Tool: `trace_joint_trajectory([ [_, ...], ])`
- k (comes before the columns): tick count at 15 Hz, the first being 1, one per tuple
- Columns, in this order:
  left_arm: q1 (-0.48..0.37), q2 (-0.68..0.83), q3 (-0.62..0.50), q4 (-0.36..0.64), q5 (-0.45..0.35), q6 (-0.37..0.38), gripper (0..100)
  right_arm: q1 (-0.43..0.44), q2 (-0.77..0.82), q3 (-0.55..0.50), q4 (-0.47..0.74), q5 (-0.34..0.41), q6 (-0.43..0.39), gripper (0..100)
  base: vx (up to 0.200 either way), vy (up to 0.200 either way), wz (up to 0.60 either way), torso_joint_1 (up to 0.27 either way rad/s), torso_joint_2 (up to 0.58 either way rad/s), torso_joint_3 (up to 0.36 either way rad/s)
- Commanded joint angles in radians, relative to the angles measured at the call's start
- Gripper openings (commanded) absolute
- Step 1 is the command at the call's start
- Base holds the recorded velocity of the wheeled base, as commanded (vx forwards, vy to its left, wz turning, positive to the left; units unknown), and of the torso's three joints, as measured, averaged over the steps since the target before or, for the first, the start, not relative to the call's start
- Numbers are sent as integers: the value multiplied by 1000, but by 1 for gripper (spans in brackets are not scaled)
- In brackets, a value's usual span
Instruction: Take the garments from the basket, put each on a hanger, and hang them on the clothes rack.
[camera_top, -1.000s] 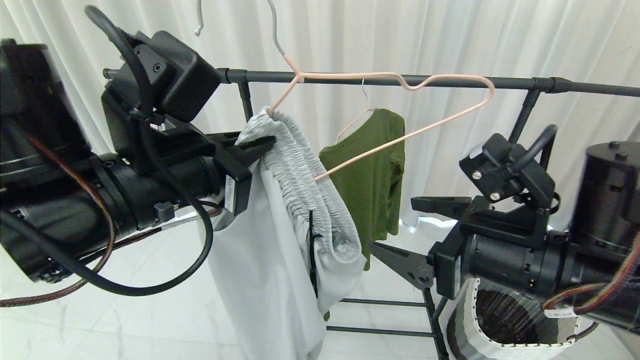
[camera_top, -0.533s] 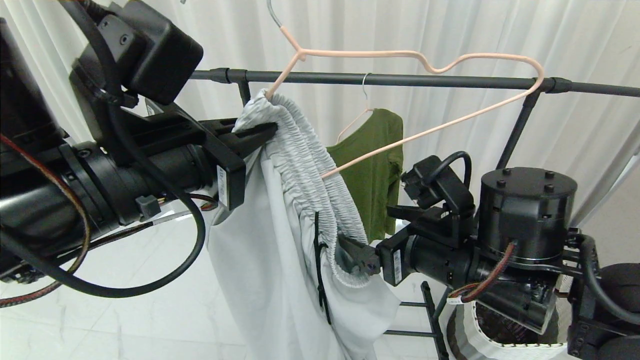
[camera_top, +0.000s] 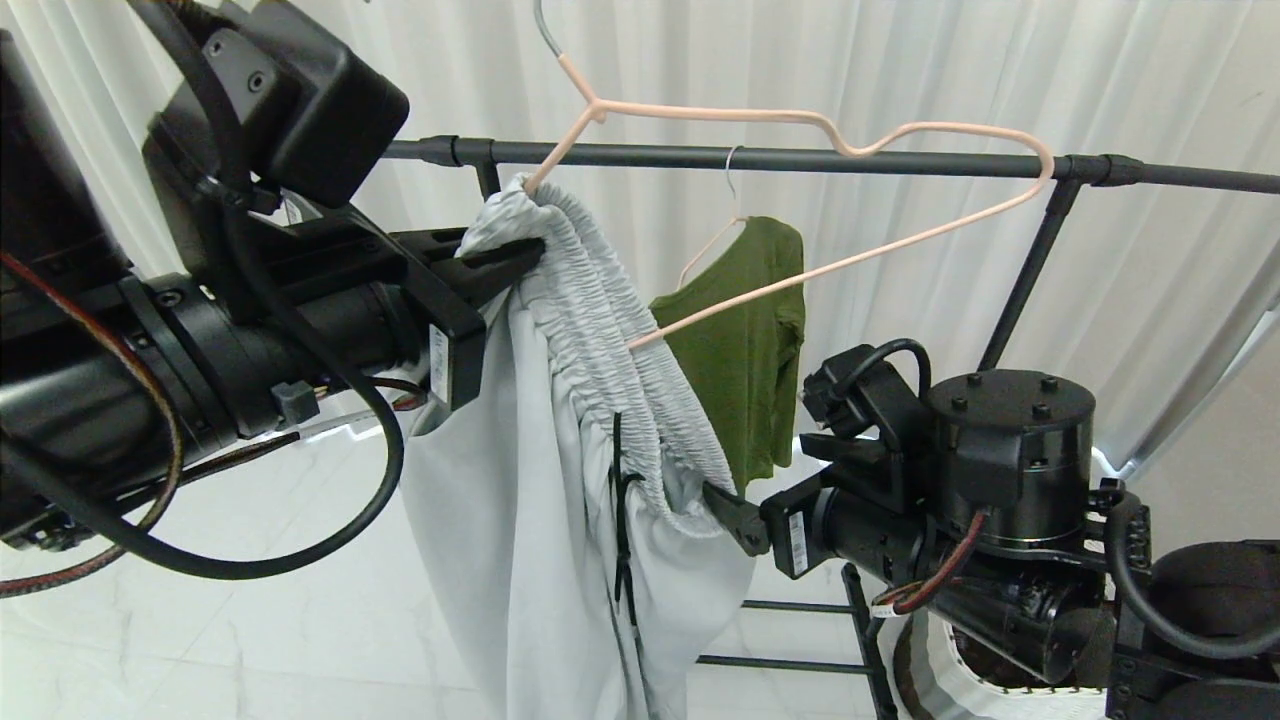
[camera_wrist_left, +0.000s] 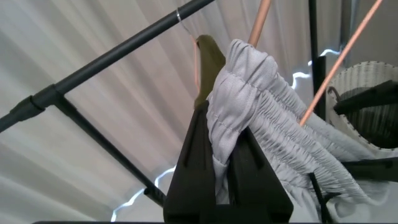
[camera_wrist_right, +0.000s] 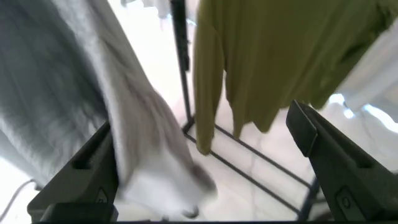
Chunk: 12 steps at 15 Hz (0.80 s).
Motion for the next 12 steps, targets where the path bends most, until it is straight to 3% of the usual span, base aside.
trace_joint_trajectory([
  [1, 4, 2, -1, -1, 0, 1, 0, -1, -1, 5, 0, -1, 3, 100, 0, 0, 0, 0, 0, 0],
  [3, 4, 2, -10, -1, 0, 1, 0, -1, 0, 7, 0, -1, 5, 100, 0, 0, 0, 0, 0, 0],
  [4, 4, 2, -15, -1, 0, 0, 0, -3, 2, 7, 0, -2, 5, 0, 0, 0, 0, 0, 0, 0],
  [10, 8, 2, 3, -1, 3, 6, 0, -46, -4, 8, 0, -30, 3, 0, 0, 0, 0, 0, 0, 0],
  [12, 56, 2, 34, -1, 4, 57, 0, -109, -21, 7, 0, -53, -3, 0, 0, 0, 0, 0, 0, 0],
])
